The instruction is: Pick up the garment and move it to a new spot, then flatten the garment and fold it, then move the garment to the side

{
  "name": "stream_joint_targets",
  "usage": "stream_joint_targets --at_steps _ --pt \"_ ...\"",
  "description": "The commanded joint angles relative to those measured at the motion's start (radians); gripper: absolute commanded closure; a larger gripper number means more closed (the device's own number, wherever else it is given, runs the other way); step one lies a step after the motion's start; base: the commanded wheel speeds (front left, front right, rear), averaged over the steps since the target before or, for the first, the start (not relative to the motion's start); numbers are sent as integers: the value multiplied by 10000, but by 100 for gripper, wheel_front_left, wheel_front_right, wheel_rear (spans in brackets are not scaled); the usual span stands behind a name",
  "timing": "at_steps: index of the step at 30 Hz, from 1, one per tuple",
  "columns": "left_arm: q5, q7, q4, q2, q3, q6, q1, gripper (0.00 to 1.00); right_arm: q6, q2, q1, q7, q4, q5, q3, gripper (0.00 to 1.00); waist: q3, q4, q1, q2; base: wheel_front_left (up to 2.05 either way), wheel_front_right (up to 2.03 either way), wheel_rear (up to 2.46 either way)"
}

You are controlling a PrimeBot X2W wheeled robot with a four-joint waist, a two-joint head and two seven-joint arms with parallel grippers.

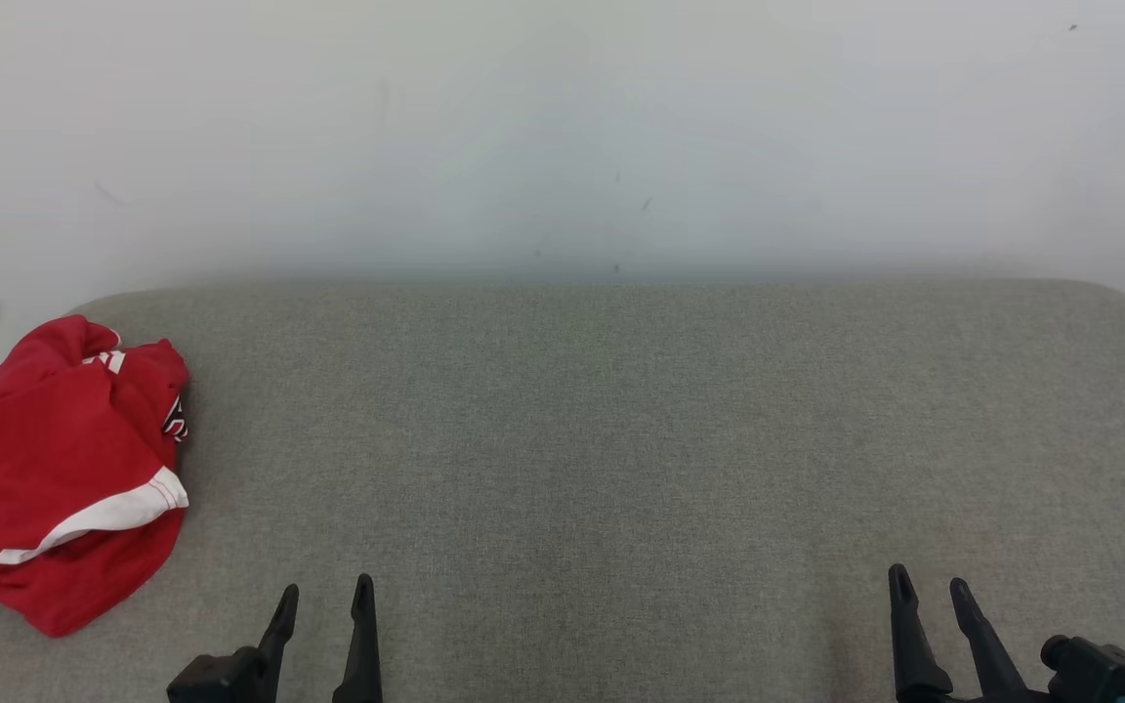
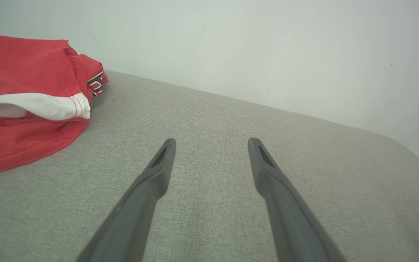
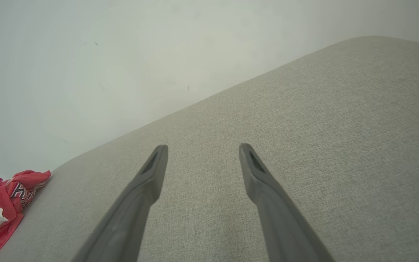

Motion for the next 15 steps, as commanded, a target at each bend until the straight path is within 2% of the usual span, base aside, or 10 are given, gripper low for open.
stream_joint_targets --at_steps 1,7,15 --pt "288 -104 -38 53 -63 -37 12 0 52 -9 88 -11 -145 -327 -6 0 -35 -11 -1 0 0 0 0" --pt "434 -240 69 57 -96 -120 128 0 57 -8 244 -27 -230 -893 -18 0 -150 -69 -1 0 0 0 0" --pt "864 -428 129 34 -157 85 257 0 63 -10 450 -68 -410 -1610 -59 0 -273 -133 -1 0 0 0 0"
